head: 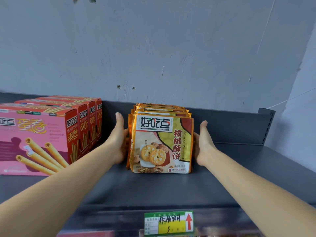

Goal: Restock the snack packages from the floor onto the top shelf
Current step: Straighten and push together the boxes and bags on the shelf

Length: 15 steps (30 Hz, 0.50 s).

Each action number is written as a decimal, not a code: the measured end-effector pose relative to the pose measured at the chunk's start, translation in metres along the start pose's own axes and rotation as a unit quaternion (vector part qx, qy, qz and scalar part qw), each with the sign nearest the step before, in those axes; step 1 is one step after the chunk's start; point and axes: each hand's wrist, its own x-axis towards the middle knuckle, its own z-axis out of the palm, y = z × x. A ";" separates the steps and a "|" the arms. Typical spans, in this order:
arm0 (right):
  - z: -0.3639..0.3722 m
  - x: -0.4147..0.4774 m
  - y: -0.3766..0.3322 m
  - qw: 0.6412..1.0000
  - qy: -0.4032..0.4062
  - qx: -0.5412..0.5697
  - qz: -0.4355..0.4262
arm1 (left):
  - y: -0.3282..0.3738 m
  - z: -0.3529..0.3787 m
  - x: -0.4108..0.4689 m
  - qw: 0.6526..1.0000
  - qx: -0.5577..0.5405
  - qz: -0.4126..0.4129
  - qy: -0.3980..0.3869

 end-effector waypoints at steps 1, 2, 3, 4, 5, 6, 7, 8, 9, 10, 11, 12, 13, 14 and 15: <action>0.000 -0.006 0.005 1.000 -0.009 0.006 0.009 | -0.004 0.000 -0.004 1.000 -0.002 -0.005 -0.006; 0.001 -0.013 0.008 1.000 -0.025 0.011 0.015 | -0.007 0.002 -0.009 1.000 -0.006 -0.006 -0.012; 0.004 -0.019 0.011 0.999 -0.037 0.017 0.017 | -0.010 0.006 -0.015 1.000 -0.011 -0.002 -0.016; 0.008 -0.022 0.014 0.999 -0.048 0.018 0.016 | -0.012 0.012 -0.020 1.000 -0.014 0.005 -0.015; 0.013 -0.025 0.017 0.998 -0.053 0.017 0.011 | -0.014 0.018 -0.024 1.000 -0.020 0.015 -0.011; 0.018 -0.027 0.018 0.999 -0.048 0.014 0.001 | -0.016 0.023 -0.027 1.000 -0.019 0.024 -0.007; 0.022 -0.030 0.018 0.999 -0.038 0.011 -0.009 | -0.017 0.029 -0.030 0.999 -0.020 0.034 -0.001; 0.025 -0.033 0.018 0.999 -0.029 0.010 -0.015 | -0.019 0.032 -0.031 0.999 -0.013 0.039 0.005; 0.028 -0.035 0.018 0.999 -0.025 0.007 -0.019 | -0.019 0.035 -0.033 0.999 -0.012 0.043 0.010; 0.029 -0.038 0.017 1.000 -0.022 0.000 -0.023 | -0.019 0.035 -0.034 0.999 -0.012 0.042 0.013; 0.030 -0.041 0.017 1.000 -0.018 -0.005 -0.025 | -0.018 0.035 -0.036 0.999 -0.010 0.047 0.007; 0.030 -0.044 0.016 1.000 -0.012 -0.013 -0.026 | -0.018 0.031 -0.035 0.999 -0.001 0.050 -0.004; 0.030 -0.046 0.014 0.999 -0.008 -0.020 -0.030 | -0.016 0.028 -0.035 0.998 0.007 0.059 -0.010; 0.029 -0.050 0.012 0.999 -0.005 -0.034 -0.037 | -0.013 0.024 -0.035 0.997 0.026 0.066 -0.010; 0.027 -0.053 0.010 0.998 -0.002 -0.050 -0.048 | -0.010 0.019 -0.035 0.996 0.044 0.074 -0.002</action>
